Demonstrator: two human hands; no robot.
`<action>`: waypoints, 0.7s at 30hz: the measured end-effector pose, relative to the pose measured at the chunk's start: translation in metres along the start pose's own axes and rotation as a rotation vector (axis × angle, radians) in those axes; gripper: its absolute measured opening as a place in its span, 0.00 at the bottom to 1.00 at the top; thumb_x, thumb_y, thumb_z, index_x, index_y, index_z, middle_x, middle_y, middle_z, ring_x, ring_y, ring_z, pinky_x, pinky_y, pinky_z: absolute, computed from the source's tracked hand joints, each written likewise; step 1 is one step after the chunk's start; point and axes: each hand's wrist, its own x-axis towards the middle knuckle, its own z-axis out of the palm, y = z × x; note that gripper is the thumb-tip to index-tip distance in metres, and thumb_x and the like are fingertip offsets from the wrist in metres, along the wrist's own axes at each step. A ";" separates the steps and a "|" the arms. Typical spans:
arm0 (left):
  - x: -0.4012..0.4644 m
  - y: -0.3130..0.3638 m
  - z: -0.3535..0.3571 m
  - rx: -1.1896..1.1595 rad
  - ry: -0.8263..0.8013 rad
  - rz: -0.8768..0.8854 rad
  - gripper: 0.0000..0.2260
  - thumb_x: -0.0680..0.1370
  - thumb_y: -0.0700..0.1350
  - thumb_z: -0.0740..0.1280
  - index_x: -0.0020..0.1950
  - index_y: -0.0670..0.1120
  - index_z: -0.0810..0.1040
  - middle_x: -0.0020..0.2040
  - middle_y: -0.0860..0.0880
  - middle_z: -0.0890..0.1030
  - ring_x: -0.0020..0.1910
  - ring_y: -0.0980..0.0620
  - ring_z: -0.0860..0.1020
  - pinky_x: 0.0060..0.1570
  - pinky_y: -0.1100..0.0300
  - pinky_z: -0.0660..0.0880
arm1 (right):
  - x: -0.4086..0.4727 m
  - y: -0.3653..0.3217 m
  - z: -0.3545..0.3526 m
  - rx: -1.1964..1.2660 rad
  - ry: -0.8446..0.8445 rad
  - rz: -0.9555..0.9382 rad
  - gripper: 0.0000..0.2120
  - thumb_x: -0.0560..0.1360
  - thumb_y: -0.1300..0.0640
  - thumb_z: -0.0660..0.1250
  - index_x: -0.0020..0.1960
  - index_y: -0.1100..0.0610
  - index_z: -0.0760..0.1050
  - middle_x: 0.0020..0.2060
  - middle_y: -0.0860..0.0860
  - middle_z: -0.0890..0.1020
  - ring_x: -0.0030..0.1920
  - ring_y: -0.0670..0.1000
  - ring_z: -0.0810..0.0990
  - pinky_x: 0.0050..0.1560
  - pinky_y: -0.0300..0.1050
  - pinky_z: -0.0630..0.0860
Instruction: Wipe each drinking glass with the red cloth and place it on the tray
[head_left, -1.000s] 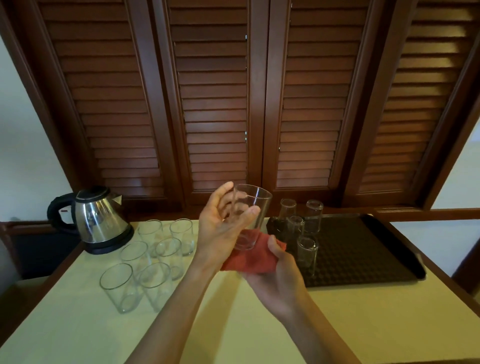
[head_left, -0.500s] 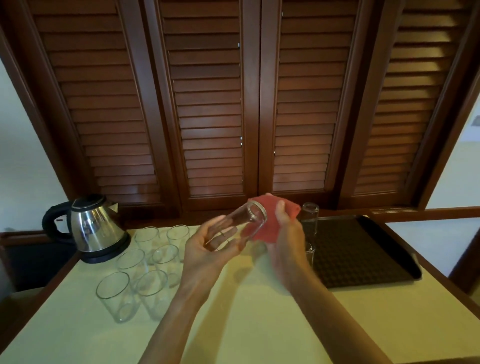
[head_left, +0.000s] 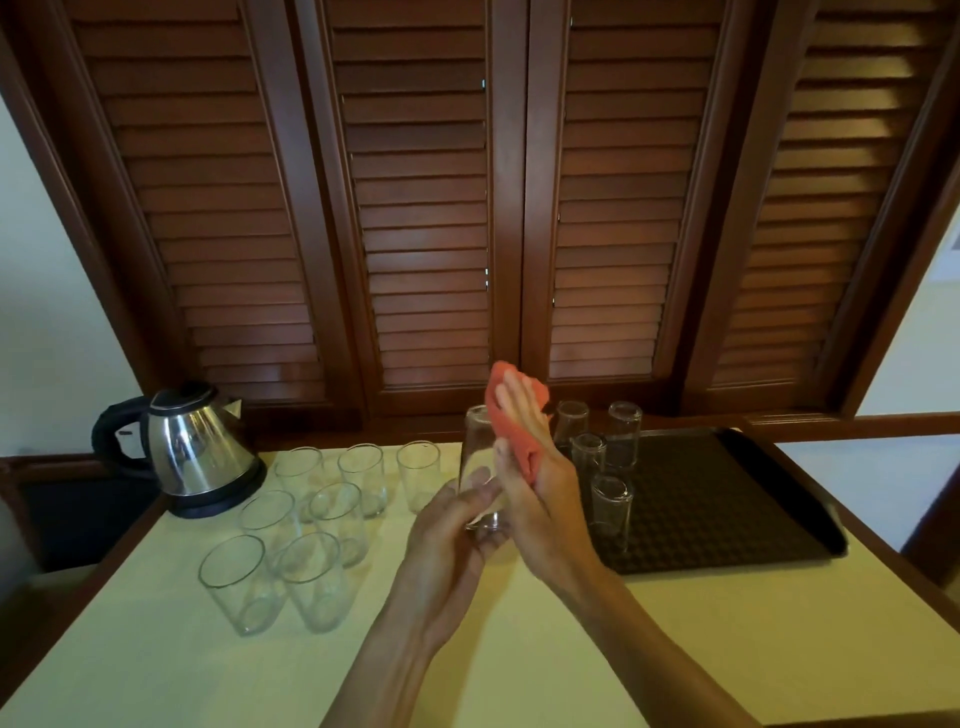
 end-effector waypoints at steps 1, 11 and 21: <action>0.000 0.001 0.001 -0.002 -0.041 0.011 0.19 0.82 0.45 0.67 0.71 0.41 0.78 0.70 0.39 0.79 0.69 0.44 0.79 0.74 0.39 0.70 | -0.001 -0.004 0.002 -0.054 -0.022 -0.035 0.24 0.84 0.45 0.54 0.79 0.48 0.58 0.80 0.37 0.56 0.81 0.44 0.50 0.81 0.61 0.46; -0.001 0.010 0.011 0.277 -0.009 0.210 0.20 0.82 0.52 0.61 0.71 0.48 0.79 0.65 0.47 0.84 0.67 0.46 0.79 0.63 0.50 0.74 | -0.009 -0.012 -0.004 0.218 -0.062 0.142 0.34 0.79 0.37 0.59 0.81 0.44 0.53 0.79 0.39 0.60 0.80 0.47 0.57 0.77 0.62 0.61; -0.004 0.014 0.018 0.343 0.037 0.334 0.20 0.81 0.51 0.61 0.69 0.45 0.80 0.61 0.48 0.86 0.62 0.51 0.82 0.60 0.57 0.78 | -0.019 -0.017 -0.006 0.313 0.041 0.251 0.15 0.81 0.40 0.57 0.63 0.35 0.78 0.57 0.39 0.84 0.62 0.43 0.81 0.63 0.41 0.76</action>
